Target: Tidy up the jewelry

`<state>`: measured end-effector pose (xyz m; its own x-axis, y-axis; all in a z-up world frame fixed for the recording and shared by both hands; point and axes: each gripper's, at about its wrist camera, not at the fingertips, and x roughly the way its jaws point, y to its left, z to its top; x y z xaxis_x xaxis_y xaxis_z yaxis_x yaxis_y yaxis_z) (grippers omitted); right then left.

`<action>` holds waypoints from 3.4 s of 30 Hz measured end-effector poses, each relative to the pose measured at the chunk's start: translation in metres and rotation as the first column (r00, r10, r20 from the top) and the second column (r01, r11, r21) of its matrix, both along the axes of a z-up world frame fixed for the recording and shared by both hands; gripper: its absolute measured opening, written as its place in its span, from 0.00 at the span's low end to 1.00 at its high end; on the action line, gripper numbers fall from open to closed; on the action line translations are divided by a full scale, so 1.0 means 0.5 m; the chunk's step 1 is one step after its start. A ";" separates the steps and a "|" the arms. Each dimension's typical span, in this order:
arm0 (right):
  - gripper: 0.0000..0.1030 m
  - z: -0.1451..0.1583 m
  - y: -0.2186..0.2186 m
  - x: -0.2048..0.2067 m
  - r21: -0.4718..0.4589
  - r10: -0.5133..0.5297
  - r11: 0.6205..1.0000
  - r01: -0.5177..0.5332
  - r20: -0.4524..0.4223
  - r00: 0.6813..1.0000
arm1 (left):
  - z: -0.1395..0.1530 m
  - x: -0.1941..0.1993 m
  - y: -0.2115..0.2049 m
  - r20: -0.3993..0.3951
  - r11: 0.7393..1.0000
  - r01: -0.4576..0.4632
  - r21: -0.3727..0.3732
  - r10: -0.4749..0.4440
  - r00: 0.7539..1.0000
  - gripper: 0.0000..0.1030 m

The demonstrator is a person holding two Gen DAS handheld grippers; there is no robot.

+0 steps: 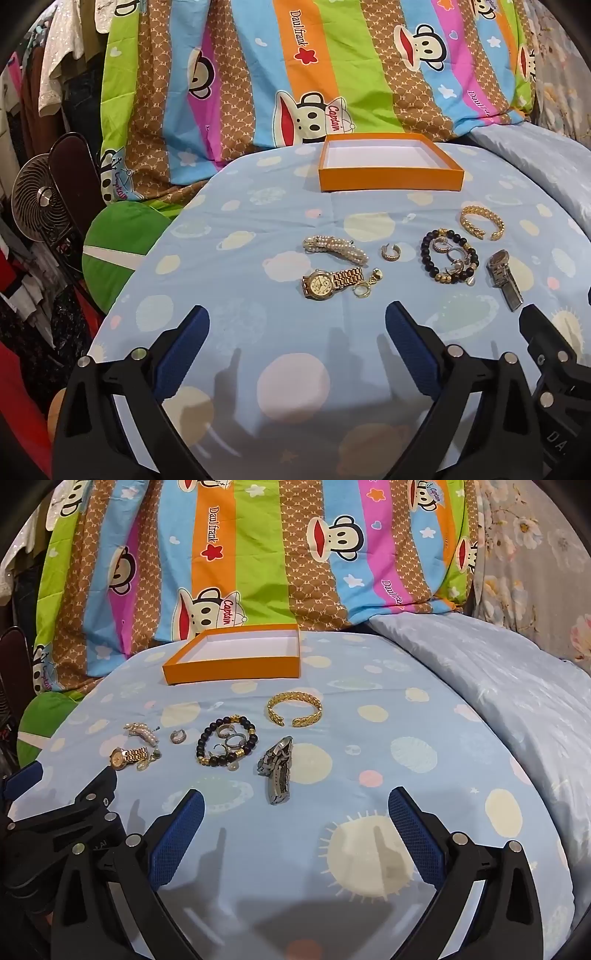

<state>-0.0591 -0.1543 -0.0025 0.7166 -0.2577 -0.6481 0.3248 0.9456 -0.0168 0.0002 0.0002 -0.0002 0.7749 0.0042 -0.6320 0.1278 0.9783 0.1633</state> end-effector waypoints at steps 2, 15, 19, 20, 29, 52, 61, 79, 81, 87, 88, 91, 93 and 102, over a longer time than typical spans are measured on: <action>0.95 0.000 0.003 -0.003 -0.007 -0.003 1.000 0.003 0.002 1.000 | 0.001 -0.001 0.004 -0.005 1.000 0.001 -0.004 -0.001 1.000 0.90; 0.95 0.002 0.013 0.001 -0.027 0.006 1.000 -0.006 0.002 1.000 | 0.000 -0.002 0.004 -0.004 1.000 0.008 -0.008 -0.009 1.000 0.87; 0.95 0.002 0.008 0.000 -0.020 0.005 1.000 -0.005 0.001 1.000 | -0.001 -0.002 0.002 -0.005 1.000 0.013 -0.005 -0.013 1.000 0.87; 0.95 0.002 0.008 -0.001 -0.019 0.005 1.000 -0.005 0.001 1.000 | 0.000 -0.002 0.001 -0.005 1.000 0.014 -0.005 -0.014 1.000 0.87; 0.95 -0.004 0.003 0.003 0.000 -0.002 1.000 0.002 -0.007 1.000 | -0.001 -0.003 -0.006 -0.002 1.000 0.024 -0.007 -0.024 1.000 0.87; 0.95 -0.009 0.001 0.009 0.017 0.008 1.000 -0.008 -0.018 1.000 | -0.005 0.002 -0.003 -0.012 0.999 0.025 -0.019 -0.025 1.000 0.88; 0.95 -0.009 0.001 0.009 0.017 0.008 1.000 -0.007 -0.019 1.000 | -0.004 0.000 -0.001 -0.014 0.999 0.026 -0.024 -0.026 1.000 0.88; 0.95 -0.009 0.001 0.009 0.020 0.008 1.000 -0.008 -0.018 1.000 | -0.002 0.002 0.001 -0.018 0.999 0.031 -0.027 -0.031 0.999 0.88; 0.95 -0.009 0.001 0.009 0.020 0.008 1.000 -0.008 -0.018 1.000 | -0.002 0.002 0.001 -0.018 0.999 0.031 -0.028 -0.032 0.999 0.88; 0.95 -0.009 0.001 0.009 0.021 0.009 1.000 -0.008 -0.018 1.000 | -0.002 0.002 0.001 -0.018 0.999 0.032 -0.028 -0.032 0.999 0.88; 0.95 -0.009 0.001 0.009 0.021 0.008 1.000 -0.008 -0.018 1.000 | -0.002 0.002 0.001 -0.018 0.999 0.031 -0.028 -0.032 0.999 0.88; 0.95 -0.009 0.001 0.009 0.021 0.008 1.000 -0.008 -0.018 1.000 | -0.002 0.002 0.001 -0.018 0.999 0.031 -0.028 -0.032 0.999 0.88; 0.95 -0.009 0.001 0.009 0.020 0.008 1.000 -0.008 -0.018 1.000 | -0.003 0.002 0.001 -0.018 0.999 0.032 -0.028 -0.032 0.999 0.88; 0.95 -0.012 0.003 0.012 0.028 0.012 1.000 -0.011 -0.028 1.000 | -0.002 0.001 0.002 -0.017 0.999 0.032 -0.037 -0.033 0.999 0.88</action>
